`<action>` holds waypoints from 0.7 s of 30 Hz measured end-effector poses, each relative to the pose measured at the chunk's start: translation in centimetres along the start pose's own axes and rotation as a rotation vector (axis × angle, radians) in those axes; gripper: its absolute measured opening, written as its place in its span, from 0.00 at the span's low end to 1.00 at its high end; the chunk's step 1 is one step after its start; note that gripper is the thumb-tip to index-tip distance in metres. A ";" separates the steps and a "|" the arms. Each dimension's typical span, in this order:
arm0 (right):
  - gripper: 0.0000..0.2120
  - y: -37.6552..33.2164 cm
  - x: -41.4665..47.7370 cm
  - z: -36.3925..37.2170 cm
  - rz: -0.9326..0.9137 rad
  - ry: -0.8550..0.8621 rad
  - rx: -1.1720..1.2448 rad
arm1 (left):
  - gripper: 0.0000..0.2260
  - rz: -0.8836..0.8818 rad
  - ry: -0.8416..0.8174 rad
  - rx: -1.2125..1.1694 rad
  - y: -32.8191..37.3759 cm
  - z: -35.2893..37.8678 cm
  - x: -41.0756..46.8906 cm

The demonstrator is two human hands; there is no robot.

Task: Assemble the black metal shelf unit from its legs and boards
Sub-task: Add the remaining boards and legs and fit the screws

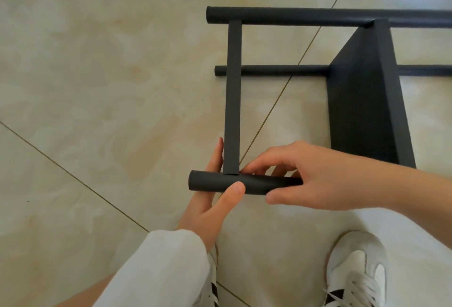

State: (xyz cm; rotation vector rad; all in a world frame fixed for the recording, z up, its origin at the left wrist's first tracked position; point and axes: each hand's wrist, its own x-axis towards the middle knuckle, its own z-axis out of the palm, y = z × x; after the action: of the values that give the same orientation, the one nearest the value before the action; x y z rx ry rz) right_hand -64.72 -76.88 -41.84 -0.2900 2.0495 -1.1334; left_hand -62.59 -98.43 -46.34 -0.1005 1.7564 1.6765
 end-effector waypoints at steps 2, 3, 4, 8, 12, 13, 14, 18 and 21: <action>0.15 -0.2 -0.2 0.3 -0.010 0.058 -0.051 | 0.37 -0.008 0.007 -0.006 0.2 0.2 0.0; 0.16 -0.3 -0.3 0.4 -0.010 0.081 -0.065 | 0.37 0.000 0.011 -0.001 0.3 0.3 0.1; 0.16 -0.5 -0.4 0.3 -0.005 0.095 -0.074 | 0.38 0.015 0.017 0.003 0.6 0.4 0.1; 0.16 -1.8 -1.0 -0.9 -0.001 0.130 -0.095 | 0.39 0.095 0.029 0.002 2.1 0.7 0.5; 0.16 -3.9 -1.6 -2.8 -0.005 0.178 -0.145 | 0.37 0.171 0.035 0.013 5.1 0.6 1.1; 0.17 -4.6 -1.8 -3.3 -0.005 0.192 -0.164 | 0.38 0.192 0.033 0.020 6.1 0.5 1.2; 0.17 -5.2 -2.0 -3.9 -0.003 0.210 -0.177 | 0.38 0.214 0.030 0.029 7.0 0.4 1.3; 0.18 -8.1 -3.1 -6.0 -0.013 0.303 -0.217 | 0.35 0.290 0.020 0.048 11.5 0.2 1.6; 0.18 -10.5 -4.3 -7.7 -0.024 0.362 -0.246 | 0.36 0.330 0.023 0.067 14.9 0.4 1.5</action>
State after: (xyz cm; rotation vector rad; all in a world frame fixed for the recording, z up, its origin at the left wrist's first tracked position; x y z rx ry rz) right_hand -68.87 -75.88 -28.84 -0.2427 2.5179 -1.0026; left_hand -71.03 -95.05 -34.39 0.2128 1.9246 1.8477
